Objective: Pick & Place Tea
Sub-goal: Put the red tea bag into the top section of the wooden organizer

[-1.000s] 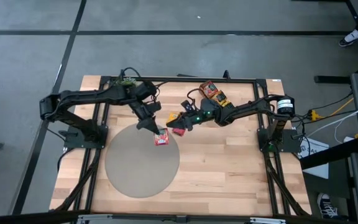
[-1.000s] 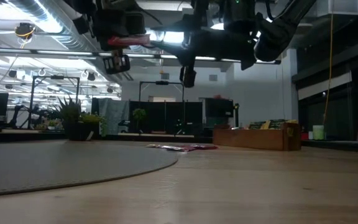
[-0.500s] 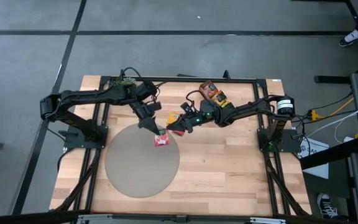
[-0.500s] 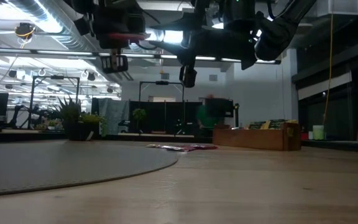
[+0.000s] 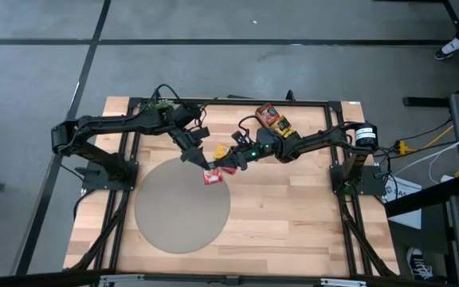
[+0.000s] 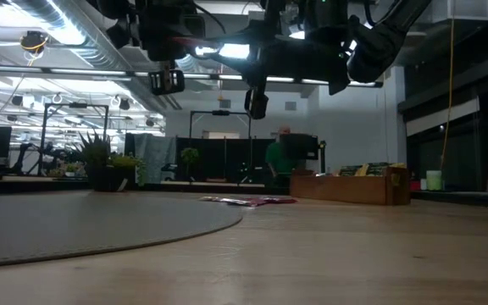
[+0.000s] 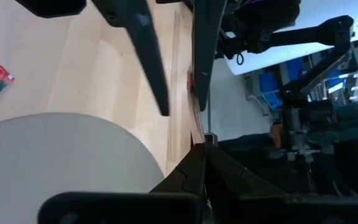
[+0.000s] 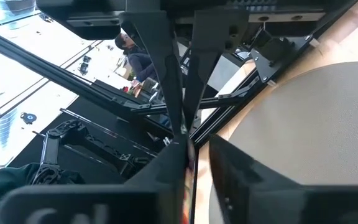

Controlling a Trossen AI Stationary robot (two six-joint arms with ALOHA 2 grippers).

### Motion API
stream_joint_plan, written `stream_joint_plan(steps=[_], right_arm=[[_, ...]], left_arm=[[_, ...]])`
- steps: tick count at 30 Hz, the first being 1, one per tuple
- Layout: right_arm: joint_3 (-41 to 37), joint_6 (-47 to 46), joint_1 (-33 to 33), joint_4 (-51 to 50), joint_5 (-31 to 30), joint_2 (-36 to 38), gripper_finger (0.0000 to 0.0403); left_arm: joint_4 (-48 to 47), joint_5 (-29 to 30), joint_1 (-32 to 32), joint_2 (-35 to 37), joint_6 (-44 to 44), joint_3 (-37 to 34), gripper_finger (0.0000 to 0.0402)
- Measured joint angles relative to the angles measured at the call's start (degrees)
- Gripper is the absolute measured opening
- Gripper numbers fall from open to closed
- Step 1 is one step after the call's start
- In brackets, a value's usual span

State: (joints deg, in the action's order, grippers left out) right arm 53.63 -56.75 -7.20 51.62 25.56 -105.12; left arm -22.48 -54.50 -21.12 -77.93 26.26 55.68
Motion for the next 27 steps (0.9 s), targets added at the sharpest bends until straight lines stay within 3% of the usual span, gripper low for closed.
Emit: stream_joint_plan(steps=[5,13,18,23,27], right_arm=[[0.0,-0.1,0.0,0.0,0.0,0.0,0.0010],[0.0,-1.4,0.0,-1.7,1.6,2.2,0.0004],[-2.4,-0.1,-0.1,-12.2,1.4,5.9,0.0004],[-7.4,1.2,-0.5,-18.6,-6.2,12.6,0.0002],[-12.1,1.7,-2.2,-25.1,-18.1,19.7,0.0002]], left_arm=[[-0.1,1.9,0.0,0.0,0.0,0.0,0.0003],[-1.0,3.3,0.0,0.1,-0.8,0.0,0.0024],[-1.9,2.5,0.0,0.1,-2.6,0.0,0.0072],[-5.8,2.4,-0.3,0.1,-7.3,0.0,0.0124],[-10.0,2.4,-1.5,0.1,-11.9,0.0,0.0151]])
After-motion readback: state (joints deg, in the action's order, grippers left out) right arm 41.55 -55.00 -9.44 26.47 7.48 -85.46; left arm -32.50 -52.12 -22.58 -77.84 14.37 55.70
